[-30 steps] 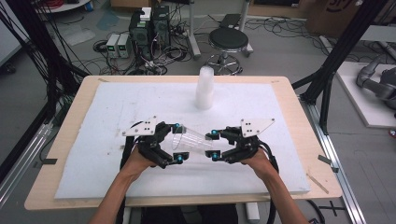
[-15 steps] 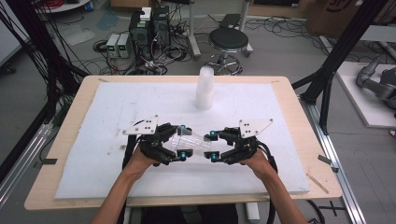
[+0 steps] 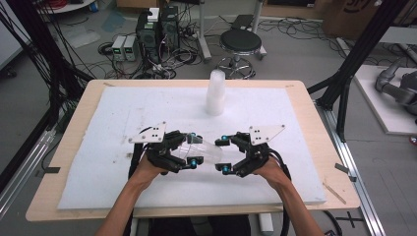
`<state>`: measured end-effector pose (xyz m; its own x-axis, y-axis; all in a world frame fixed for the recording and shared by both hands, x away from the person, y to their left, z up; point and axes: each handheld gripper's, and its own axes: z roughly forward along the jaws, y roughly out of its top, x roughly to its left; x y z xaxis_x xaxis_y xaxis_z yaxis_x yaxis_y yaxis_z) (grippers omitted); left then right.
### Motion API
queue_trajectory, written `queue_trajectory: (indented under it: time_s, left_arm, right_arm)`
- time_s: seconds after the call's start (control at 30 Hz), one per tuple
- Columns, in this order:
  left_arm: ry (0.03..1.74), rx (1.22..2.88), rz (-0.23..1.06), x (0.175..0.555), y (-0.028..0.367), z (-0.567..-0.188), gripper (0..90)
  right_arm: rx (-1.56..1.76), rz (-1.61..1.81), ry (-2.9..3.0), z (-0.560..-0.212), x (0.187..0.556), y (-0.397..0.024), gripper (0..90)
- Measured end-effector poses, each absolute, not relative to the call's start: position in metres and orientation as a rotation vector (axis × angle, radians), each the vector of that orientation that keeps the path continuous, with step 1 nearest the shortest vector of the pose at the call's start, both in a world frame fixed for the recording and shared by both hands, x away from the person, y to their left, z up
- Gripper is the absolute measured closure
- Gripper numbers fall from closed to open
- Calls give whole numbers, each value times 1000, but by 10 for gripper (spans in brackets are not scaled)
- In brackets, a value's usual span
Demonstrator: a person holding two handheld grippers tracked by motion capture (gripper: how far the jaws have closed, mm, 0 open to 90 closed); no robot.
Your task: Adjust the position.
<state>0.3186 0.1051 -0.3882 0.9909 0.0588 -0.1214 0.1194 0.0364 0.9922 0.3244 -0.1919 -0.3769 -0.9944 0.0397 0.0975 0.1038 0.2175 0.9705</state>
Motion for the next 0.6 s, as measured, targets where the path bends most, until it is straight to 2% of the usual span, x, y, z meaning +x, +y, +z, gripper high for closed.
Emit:
queue_trajectory:
  time_s: [0.3,0.6]
  left_arm:
    - [159,1586,-15,319,110,-385,319]
    - [244,1824,48,338,117,-365,318]
  right_arm:
    - [-198,-1932,-2472,-378,319,-195,164]
    - [-604,-1970,-2668,-398,308,-223,165]
